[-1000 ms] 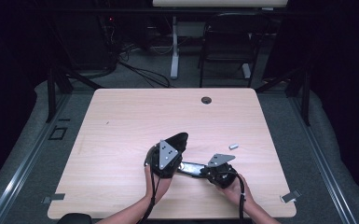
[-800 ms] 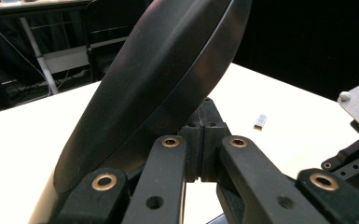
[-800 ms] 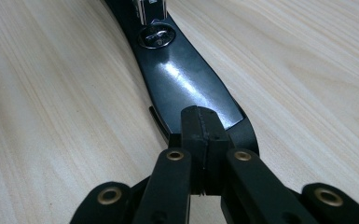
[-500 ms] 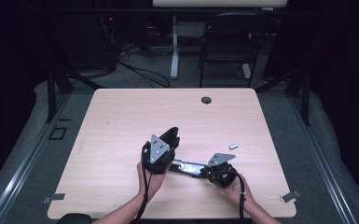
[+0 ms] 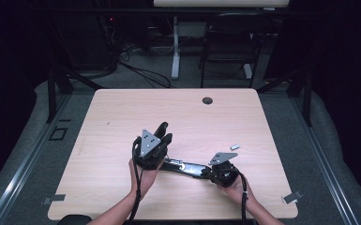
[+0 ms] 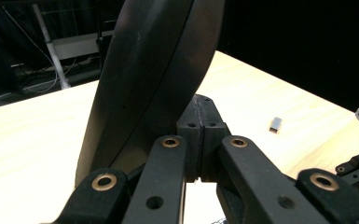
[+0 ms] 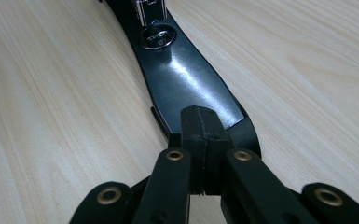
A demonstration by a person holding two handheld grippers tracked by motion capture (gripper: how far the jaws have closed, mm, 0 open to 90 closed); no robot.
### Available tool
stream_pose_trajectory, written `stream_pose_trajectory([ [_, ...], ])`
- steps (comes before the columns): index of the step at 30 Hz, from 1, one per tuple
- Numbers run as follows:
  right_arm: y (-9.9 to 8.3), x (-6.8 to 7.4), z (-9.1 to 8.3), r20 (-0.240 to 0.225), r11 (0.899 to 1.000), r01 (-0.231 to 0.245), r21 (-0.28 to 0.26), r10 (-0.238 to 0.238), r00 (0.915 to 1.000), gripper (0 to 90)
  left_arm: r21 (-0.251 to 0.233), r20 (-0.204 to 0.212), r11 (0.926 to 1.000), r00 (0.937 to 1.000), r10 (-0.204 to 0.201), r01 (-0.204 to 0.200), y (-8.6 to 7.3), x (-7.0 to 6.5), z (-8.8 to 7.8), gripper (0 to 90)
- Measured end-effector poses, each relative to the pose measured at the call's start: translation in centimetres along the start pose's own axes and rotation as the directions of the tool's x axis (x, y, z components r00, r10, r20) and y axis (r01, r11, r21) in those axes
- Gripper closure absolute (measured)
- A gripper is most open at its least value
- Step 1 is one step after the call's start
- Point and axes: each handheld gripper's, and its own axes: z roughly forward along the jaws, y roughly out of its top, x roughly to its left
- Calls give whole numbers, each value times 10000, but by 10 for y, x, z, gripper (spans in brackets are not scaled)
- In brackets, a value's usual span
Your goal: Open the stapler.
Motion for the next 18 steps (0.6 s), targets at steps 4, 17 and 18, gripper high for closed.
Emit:
stream_pose_trajectory([
  [4, 1, -1, 1, -79, 10000, -74, -14, 74, 9999, 900, 37, -58, 10000, 10000, -45, 46, 2, 5, -2, 900],
  [17, 3, -4, 1, -311, 9997, -165, 157, 170, 9994, 900, 95, -24, 9998, 9998, 189, -189, 5, 15, -6, 900],
  [18, 3, -4, 1, -306, 9997, -175, 164, 180, 9994, 900, 129, -49, 9998, 9998, 172, -172, 5, 16, -6, 900],
])
